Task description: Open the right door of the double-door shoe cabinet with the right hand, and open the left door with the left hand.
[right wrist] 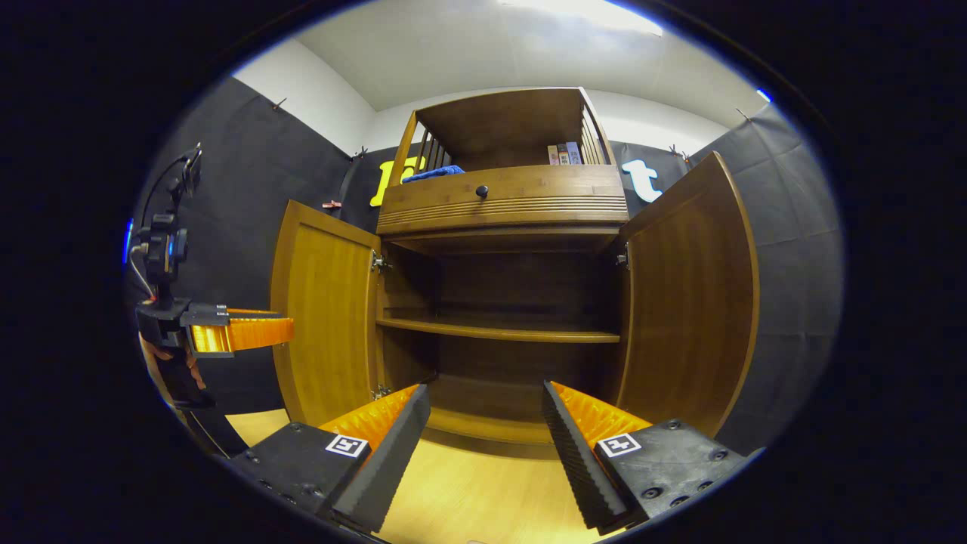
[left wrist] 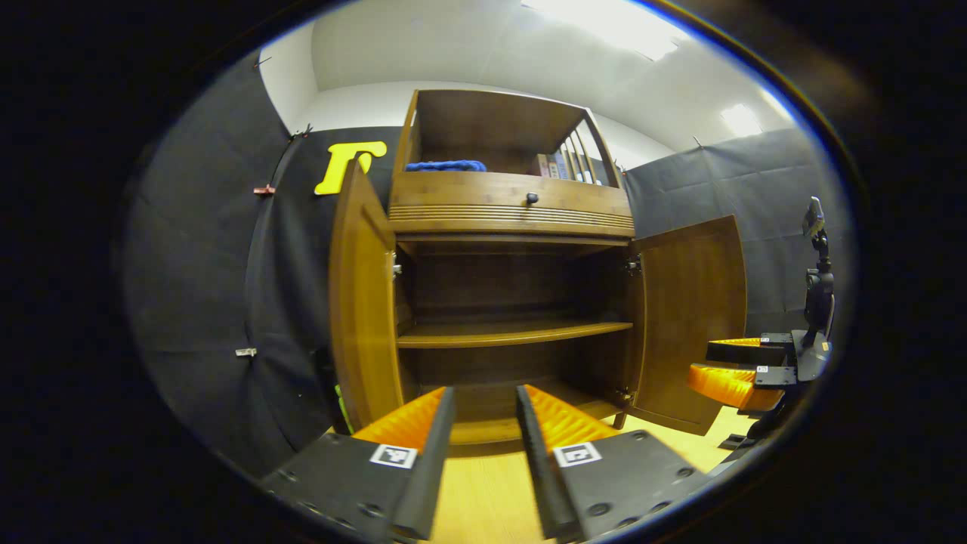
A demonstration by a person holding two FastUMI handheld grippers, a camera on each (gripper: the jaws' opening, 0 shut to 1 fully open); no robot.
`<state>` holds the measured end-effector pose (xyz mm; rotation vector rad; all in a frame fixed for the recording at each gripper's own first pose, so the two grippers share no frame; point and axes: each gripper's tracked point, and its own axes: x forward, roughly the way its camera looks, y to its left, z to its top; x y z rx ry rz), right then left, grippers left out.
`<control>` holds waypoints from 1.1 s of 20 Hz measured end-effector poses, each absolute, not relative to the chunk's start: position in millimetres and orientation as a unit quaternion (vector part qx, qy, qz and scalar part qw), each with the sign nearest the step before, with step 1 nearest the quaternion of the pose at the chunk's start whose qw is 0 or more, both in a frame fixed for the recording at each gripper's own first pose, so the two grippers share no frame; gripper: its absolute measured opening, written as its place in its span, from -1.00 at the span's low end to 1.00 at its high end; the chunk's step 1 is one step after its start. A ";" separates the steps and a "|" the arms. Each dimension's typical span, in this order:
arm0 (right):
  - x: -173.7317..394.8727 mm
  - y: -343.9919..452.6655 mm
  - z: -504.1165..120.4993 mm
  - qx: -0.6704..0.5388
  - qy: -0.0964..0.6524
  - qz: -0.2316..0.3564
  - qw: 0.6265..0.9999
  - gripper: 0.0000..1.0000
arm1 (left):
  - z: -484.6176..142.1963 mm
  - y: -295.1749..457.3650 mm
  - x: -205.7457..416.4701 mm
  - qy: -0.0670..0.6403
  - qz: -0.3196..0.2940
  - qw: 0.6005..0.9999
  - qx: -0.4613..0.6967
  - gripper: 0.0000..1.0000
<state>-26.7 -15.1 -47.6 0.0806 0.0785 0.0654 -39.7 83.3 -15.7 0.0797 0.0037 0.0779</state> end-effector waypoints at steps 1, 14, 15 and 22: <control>-28.0 -16.2 -50.0 0.038 0.043 0.033 0.998 0.89 | -16.2 77.4 -36.9 0.000 0.039 0.998 0.048 0.33; -30.3 -35.9 -47.6 0.040 0.045 0.016 0.998 0.89 | -27.3 62.8 -13.5 0.009 0.042 0.998 0.042 0.86; -30.7 -35.4 -47.9 0.040 0.046 0.017 0.998 0.89 | -26.0 62.6 -13.3 0.003 0.043 0.998 0.044 0.83; -33.9 -32.8 -47.3 0.037 0.048 0.027 0.998 0.89 | -22.9 57.3 -10.4 -0.011 0.039 0.998 0.039 0.94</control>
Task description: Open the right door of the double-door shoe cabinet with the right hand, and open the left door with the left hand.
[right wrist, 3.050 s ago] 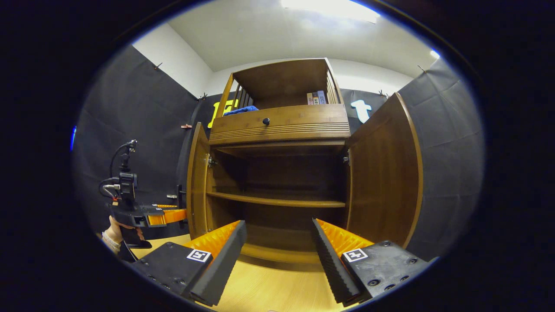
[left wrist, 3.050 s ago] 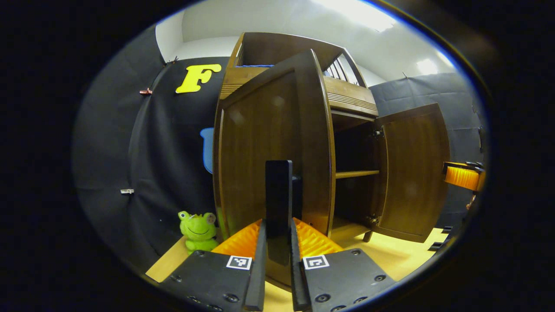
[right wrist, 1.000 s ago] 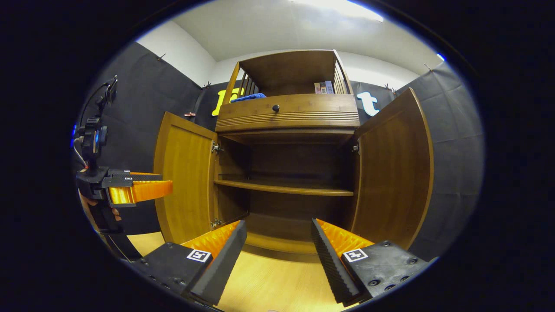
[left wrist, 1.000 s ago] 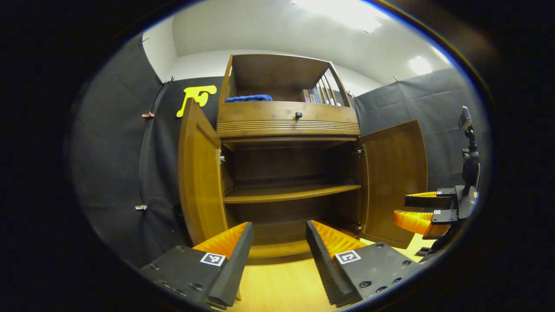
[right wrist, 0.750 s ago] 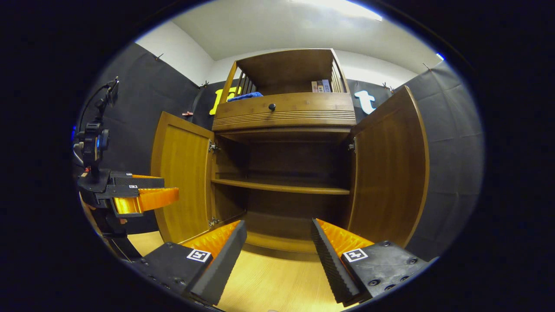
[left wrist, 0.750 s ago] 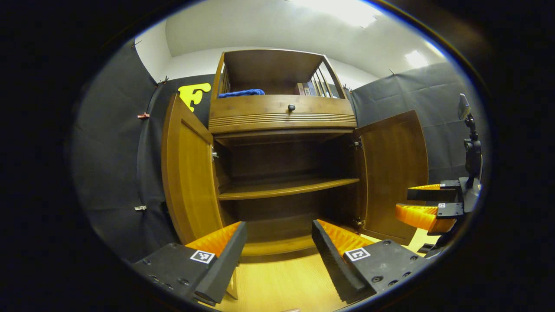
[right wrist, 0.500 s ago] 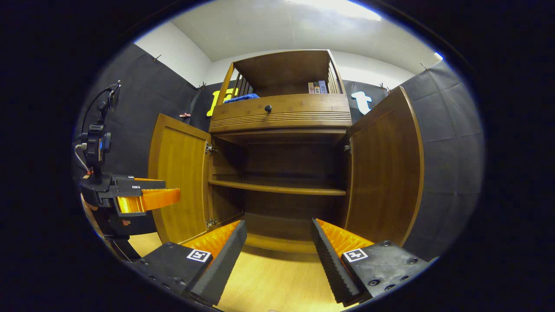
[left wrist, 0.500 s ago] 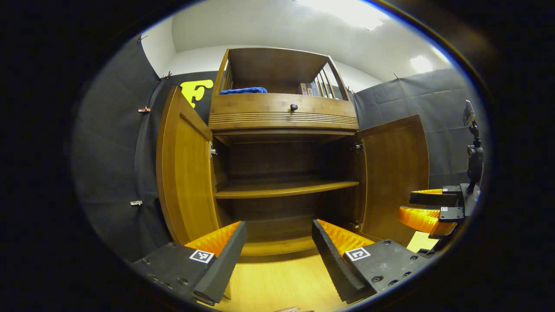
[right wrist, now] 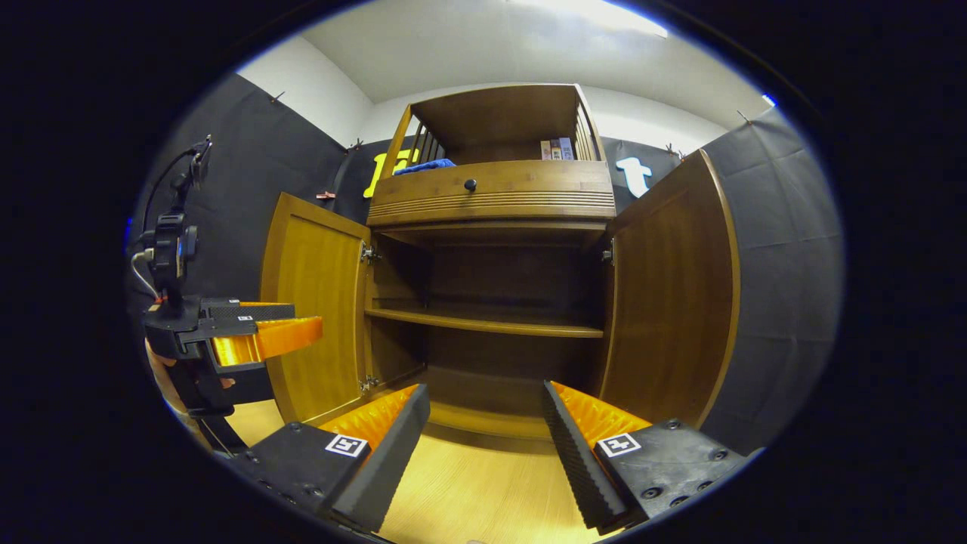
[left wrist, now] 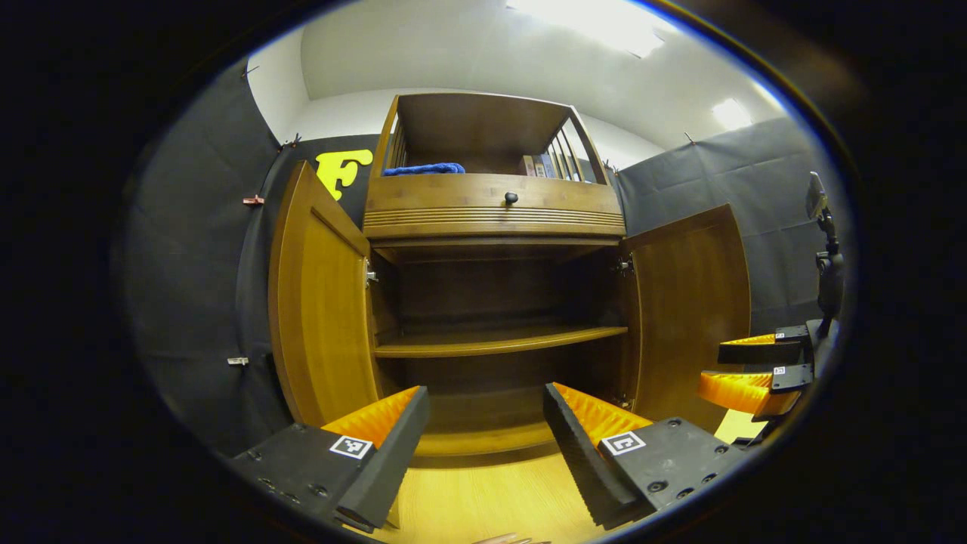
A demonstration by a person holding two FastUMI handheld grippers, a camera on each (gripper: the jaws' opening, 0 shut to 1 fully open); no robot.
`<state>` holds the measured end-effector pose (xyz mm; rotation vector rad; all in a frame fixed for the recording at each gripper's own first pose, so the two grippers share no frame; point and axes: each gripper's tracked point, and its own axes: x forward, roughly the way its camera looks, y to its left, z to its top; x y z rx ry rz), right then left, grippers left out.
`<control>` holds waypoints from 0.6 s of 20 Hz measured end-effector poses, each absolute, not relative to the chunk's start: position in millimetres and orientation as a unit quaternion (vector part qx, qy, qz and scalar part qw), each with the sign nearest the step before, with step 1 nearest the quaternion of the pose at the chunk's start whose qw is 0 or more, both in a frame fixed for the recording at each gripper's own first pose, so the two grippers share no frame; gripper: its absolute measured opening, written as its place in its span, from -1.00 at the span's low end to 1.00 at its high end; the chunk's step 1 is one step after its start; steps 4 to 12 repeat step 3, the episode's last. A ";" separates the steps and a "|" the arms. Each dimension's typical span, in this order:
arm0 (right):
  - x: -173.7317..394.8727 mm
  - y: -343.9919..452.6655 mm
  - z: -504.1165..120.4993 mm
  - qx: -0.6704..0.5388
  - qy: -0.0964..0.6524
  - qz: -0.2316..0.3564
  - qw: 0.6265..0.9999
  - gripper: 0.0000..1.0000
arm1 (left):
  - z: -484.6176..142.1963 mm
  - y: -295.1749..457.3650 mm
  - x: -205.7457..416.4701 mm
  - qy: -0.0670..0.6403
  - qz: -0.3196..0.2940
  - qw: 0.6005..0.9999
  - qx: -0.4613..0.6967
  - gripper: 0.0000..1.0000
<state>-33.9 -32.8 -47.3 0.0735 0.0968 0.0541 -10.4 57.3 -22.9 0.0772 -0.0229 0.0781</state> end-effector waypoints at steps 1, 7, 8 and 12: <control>-33.5 -33.1 -46.7 0.038 0.047 0.027 0.998 0.89 | -22.9 56.7 -9.3 -0.012 0.038 0.998 0.039 0.94; -34.0 -33.1 -47.4 0.036 0.046 0.026 0.998 0.86 | -23.3 55.4 -9.7 -0.013 0.038 0.998 0.040 0.94; -34.0 -33.1 -47.4 0.036 0.046 0.026 0.998 0.86 | -23.3 55.4 -9.7 -0.013 0.038 0.998 0.040 0.94; -34.0 -33.1 -47.4 0.036 0.046 0.026 0.998 0.86 | -23.3 55.4 -9.7 -0.013 0.038 0.998 0.040 0.94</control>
